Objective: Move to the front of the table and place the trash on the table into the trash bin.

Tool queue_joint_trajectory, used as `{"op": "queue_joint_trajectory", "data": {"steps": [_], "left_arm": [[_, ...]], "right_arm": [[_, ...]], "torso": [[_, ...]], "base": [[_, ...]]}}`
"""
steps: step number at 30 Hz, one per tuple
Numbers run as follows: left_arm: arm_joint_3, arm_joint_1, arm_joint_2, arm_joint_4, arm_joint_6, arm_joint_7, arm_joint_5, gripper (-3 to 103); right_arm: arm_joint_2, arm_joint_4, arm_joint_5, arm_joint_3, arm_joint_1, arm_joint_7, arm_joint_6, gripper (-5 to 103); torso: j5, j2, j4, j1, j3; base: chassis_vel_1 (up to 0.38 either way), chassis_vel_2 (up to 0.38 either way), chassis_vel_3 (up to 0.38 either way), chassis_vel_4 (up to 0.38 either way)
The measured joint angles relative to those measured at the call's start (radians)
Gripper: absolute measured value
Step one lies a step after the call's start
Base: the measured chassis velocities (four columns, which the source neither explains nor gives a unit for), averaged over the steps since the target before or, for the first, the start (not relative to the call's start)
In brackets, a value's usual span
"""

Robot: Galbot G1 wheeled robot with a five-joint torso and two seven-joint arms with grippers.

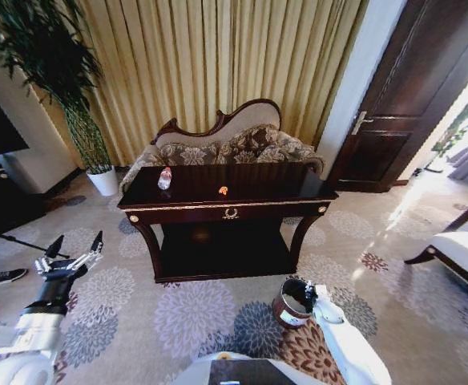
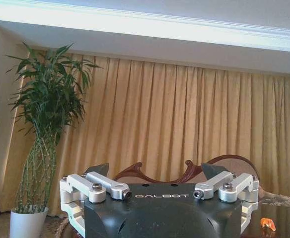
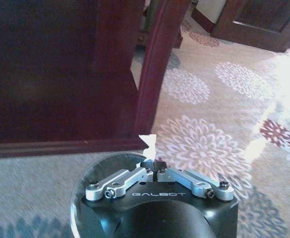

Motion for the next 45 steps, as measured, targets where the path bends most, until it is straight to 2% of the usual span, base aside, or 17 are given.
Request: {"op": "queue_joint_trajectory", "data": {"steps": [8,12,16,18,21,23,25,26,29,31,34,36,37,38,40,42,45], "left_arm": [[-0.008,0.020,-0.002,-0.013,-0.003,0.007,0.002,100],[-0.013,0.023,-0.001,-0.015,-0.005,0.007,0.002,100],[-0.014,0.023,0.003,-0.021,-0.006,0.007,0.001,100],[-0.013,0.022,0.004,-0.022,-0.006,0.006,0.001,100],[-0.007,0.020,0.008,-0.022,-0.006,0.003,0.001,100],[-0.006,0.019,0.008,-0.022,-0.006,0.003,0.001,100],[-0.005,0.017,0.010,-0.017,-0.006,0.002,0.001,100],[-0.005,0.017,0.010,-0.017,-0.006,0.002,0.001,100],[-0.005,0.015,0.011,-0.010,-0.006,0.002,0.000,100],[-0.004,0.012,0.013,-0.001,-0.013,0.001,0.000,100],[-0.004,0.012,0.014,0.003,-0.016,0.002,0.000,100],[-0.003,0.009,0.014,0.009,-0.018,0.004,-0.001,100],[-0.003,0.009,0.014,0.009,-0.018,0.004,-0.001,100],[-0.003,0.009,0.014,0.010,-0.018,0.004,-0.001,100],[-0.003,0.008,0.014,0.010,-0.019,0.004,-0.001,100],[-0.003,0.005,0.014,0.011,-0.019,0.004,-0.002,100],[-0.006,0.005,0.014,0.010,-0.019,0.003,-0.002,100]], "right_arm": [[0.056,-0.020,-0.019,-0.006,0.049,0.000,0.017,-1],[0.065,-0.040,-0.053,-0.006,0.061,0.000,0.022,10],[0.070,-0.062,-0.073,-0.001,0.065,0.000,0.032,27],[0.070,-0.062,-0.074,0.000,0.063,0.000,0.032,32],[0.066,-0.058,-0.070,0.005,0.058,0.000,0.032,49],[0.064,-0.053,-0.067,0.006,0.055,0.000,0.033,49],[0.052,-0.001,-0.025,0.009,0.038,0.000,0.038,65],[0.052,-0.001,-0.025,0.009,0.038,0.000,0.038,65],[0.039,0.102,0.015,0.023,0.020,0.000,0.043,71],[0.017,0.239,0.037,0.047,0.001,0.000,0.054,82],[-0.001,0.338,0.061,0.059,-0.014,0.000,0.045,87],[-0.032,0.545,0.087,0.084,-0.035,0.000,0.011,97],[-0.032,0.545,0.087,0.084,-0.035,0.000,0.011,97],[-0.050,0.663,0.103,0.098,-0.045,0.000,-0.022,100],[-0.062,0.749,0.126,0.103,-0.050,0.000,-0.052,100],[-0.095,0.952,0.212,0.098,-0.051,0.000,-0.132,100],[-0.109,1.035,0.267,0.088,-0.049,0.000,-0.173,100]], "torso": [[0.0000,0.000,0.0001,0.000,0.000],[-0.0001,0.000,-0.0001,0.000,0.000],[0.0001,0.000,-0.0001,0.000,0.000],[0.0000,0.000,-0.0001,0.000,0.000],[-0.0001,0.000,-0.0002,0.000,0.000],[0.0001,0.000,-0.0001,0.000,0.000],[0.0003,0.000,-0.0003,0.000,0.000],[0.0003,0.000,-0.0003,0.000,0.000],[0.0002,0.000,-0.0003,0.000,0.000],[-0.0001,0.000,0.0002,0.000,0.000],[0.0000,0.000,-0.0002,0.000,0.000],[-0.0003,0.000,-0.0001,0.000,0.000],[-0.0003,0.000,-0.0001,0.000,0.000],[-0.0001,0.000,0.0000,0.000,0.000],[0.0000,0.000,-0.0002,0.000,0.000],[-0.0004,0.000,-0.0002,0.000,0.000],[-0.0004,0.000,0.0000,0.000,0.000]], "base": [[0.000,0.000,0.000,0.000],[0.000,0.000,0.000,0.000],[0.000,0.000,0.000,0.000],[0.000,0.000,0.000,0.000],[0.000,0.000,0.000,0.000],[0.000,0.000,0.000,0.000],[0.000,0.000,0.000,0.000],[0.000,0.000,0.000,0.000],[0.000,0.000,0.000,0.000],[0.000,0.000,0.000,0.000],[0.000,0.000,0.000,0.000],[0.000,0.000,0.000,0.000],[0.000,0.000,0.000,0.000],[0.000,0.000,0.000,0.000],[0.000,0.000,0.000,0.000],[0.000,0.000,0.000,0.000],[0.000,0.000,0.000,0.000]]}}
